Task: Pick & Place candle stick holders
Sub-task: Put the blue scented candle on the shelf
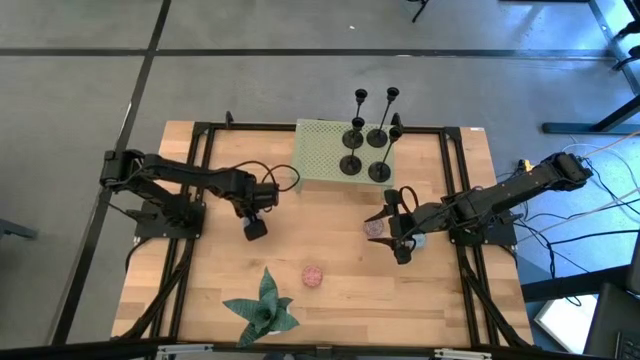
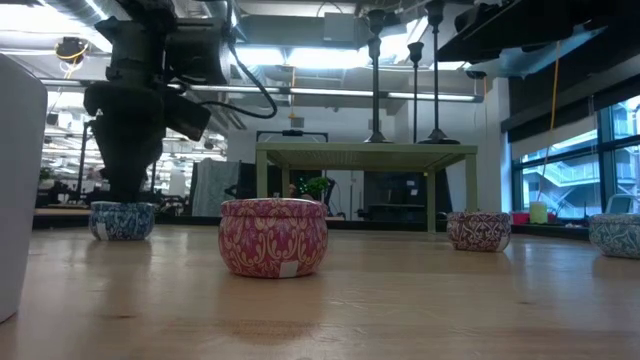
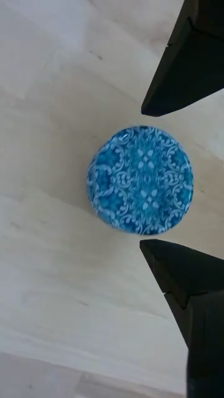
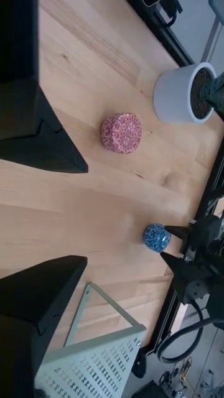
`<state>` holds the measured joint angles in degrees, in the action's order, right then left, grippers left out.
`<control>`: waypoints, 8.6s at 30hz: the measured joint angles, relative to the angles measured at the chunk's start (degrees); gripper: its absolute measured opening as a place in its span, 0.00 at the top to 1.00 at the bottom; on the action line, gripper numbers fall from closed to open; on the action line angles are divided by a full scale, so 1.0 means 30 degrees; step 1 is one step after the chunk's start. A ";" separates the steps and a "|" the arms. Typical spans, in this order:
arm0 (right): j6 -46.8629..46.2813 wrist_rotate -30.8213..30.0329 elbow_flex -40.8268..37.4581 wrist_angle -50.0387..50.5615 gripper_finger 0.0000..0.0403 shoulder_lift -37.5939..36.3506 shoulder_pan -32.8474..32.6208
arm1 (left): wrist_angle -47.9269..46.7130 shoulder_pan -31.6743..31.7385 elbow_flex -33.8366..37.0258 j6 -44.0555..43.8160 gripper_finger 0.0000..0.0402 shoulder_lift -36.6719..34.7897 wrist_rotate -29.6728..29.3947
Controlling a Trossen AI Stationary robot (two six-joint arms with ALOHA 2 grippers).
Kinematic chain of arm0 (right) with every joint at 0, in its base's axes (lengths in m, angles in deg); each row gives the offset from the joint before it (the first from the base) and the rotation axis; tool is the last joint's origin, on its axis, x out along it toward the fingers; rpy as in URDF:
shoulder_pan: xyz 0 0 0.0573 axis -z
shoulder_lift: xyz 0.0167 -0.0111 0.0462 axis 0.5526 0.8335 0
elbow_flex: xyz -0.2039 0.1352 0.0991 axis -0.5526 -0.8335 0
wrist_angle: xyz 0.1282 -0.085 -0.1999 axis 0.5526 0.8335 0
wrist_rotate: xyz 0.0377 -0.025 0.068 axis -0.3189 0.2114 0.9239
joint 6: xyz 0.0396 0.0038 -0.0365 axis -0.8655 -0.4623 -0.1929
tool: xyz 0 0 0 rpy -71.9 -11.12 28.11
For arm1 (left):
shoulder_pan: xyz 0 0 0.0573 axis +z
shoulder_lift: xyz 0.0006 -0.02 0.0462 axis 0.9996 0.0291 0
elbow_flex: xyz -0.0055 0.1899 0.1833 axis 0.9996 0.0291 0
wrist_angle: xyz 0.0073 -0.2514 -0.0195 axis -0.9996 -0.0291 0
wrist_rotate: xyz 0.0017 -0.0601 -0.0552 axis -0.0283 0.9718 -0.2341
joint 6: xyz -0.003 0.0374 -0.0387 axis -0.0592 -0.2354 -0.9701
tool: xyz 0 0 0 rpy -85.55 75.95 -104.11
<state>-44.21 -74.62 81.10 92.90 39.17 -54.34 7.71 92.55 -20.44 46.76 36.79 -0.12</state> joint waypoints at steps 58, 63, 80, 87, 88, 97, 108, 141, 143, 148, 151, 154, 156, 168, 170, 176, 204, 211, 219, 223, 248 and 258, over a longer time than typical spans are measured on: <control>0.0007 -0.0005 0.0000 0.0007 0.42 0.0000 0.0000 | -0.0357 -0.0398 -0.2880 -0.0483 0.26 0.0000 0.0156; 0.0007 -0.0005 0.0000 0.0007 0.42 0.0000 0.0006 | -0.2697 -0.0398 -0.5694 0.0141 0.26 0.0000 -0.1935; 0.0042 -0.0005 0.0000 0.0000 0.42 0.0000 0.0000 | -0.0288 0.3980 -0.8575 0.1178 0.26 0.0000 -0.4596; 0.0495 -0.0005 0.0000 -0.0007 0.42 0.0000 0.0003 | 0.4189 0.7135 -0.8575 0.2353 0.26 0.0000 -0.4845; 0.0499 -0.0005 0.0000 -0.0007 0.42 0.0000 0.0004 | 0.4813 0.7501 -0.8575 0.2335 0.26 0.0000 -0.4715; 0.0554 -0.0005 0.0000 -0.0007 0.42 0.0000 0.0000 | 0.8119 0.8361 -0.8604 0.1849 0.26 0.0999 -0.4342; 0.0546 -0.0003 0.0000 0.0014 0.42 0.0000 0.0000 | 0.8878 0.8878 -1.0283 0.0415 0.26 0.4413 -0.4123; 0.0500 0.0046 0.0000 0.0175 0.42 0.0000 0.0005 | 0.9527 0.9146 -1.0870 0.0490 0.21 0.6207 -0.0780; 0.0498 0.0046 0.0000 0.0175 0.42 0.0000 0.0007 | 0.9804 0.9146 -1.0870 0.0663 0.21 0.6207 -0.0780; 0.0495 0.0046 0.0000 0.0175 0.42 0.0000 0.0004 | 1.0113 0.9146 -1.0870 -0.0076 0.21 0.6200 -0.0774; 0.0495 0.0046 0.0000 0.0175 0.42 0.0000 0.0007 | 1.0316 0.9146 -1.0870 0.0132 0.21 0.6200 -0.0780; 0.0495 0.0046 0.0000 0.0175 0.42 0.0000 0.0004 | 1.0359 0.9146 -1.0870 0.0949 0.21 0.6200 -0.0780; 0.0495 0.0044 0.0000 0.0175 0.42 0.0000 0.0007 | 1.0612 0.9146 -1.0870 0.1177 0.21 0.6200 -0.0780; 0.0495 0.0038 0.0000 0.0168 0.42 0.0000 0.0007 | 1.0936 0.9108 -1.0870 0.0459 0.21 0.6193 -0.0772; 0.0495 0.0038 0.0000 0.0168 0.42 0.0000 0.0007 | 1.1006 0.8984 -1.0870 0.0179 0.21 0.6297 -0.0792; 0.0495 0.0038 0.0000 0.0160 0.42 0.0000 0.0004 | 1.1044 0.8711 -1.0863 0.0042 0.21 0.6994 -0.0801; 0.0415 0.0038 0.0000 0.0153 0.42 0.0000 0.0003 | 1.1232 0.8789 -1.0863 0.0729 0.21 0.7118 -0.0889; 0.0415 0.0038 0.0000 0.0153 0.42 0.0000 0.0000 | 1.1783 0.8789 -1.0863 0.1534 0.21 0.7133 -0.0882; 0.0415 0.0038 0.0000 0.0153 0.42 0.0000 0.0000 | 1.1919 0.8789 -1.0863 0.1574 0.21 0.7133 -0.0874; 0.0415 0.0038 0.0000 0.0153 0.42 0.0000 0.0000 | 1.1896 0.8789 -1.0863 0.1565 0.21 0.7133 -0.0867; 0.0415 0.0038 0.0000 0.0157 0.42 0.0000 0.0003 | 1.1698 0.8730 -1.0863 0.1712 0.21 0.7133 -0.0784; 0.0415 0.0038 0.0000 0.0160 0.42 0.0000 0.0007 | 1.1860 0.8571 -1.0848 0.2993 0.21 0.7133 -0.0736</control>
<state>-42.96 -74.51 81.10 93.38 39.17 -54.32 43.29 118.26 -52.98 55.74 58.19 -2.33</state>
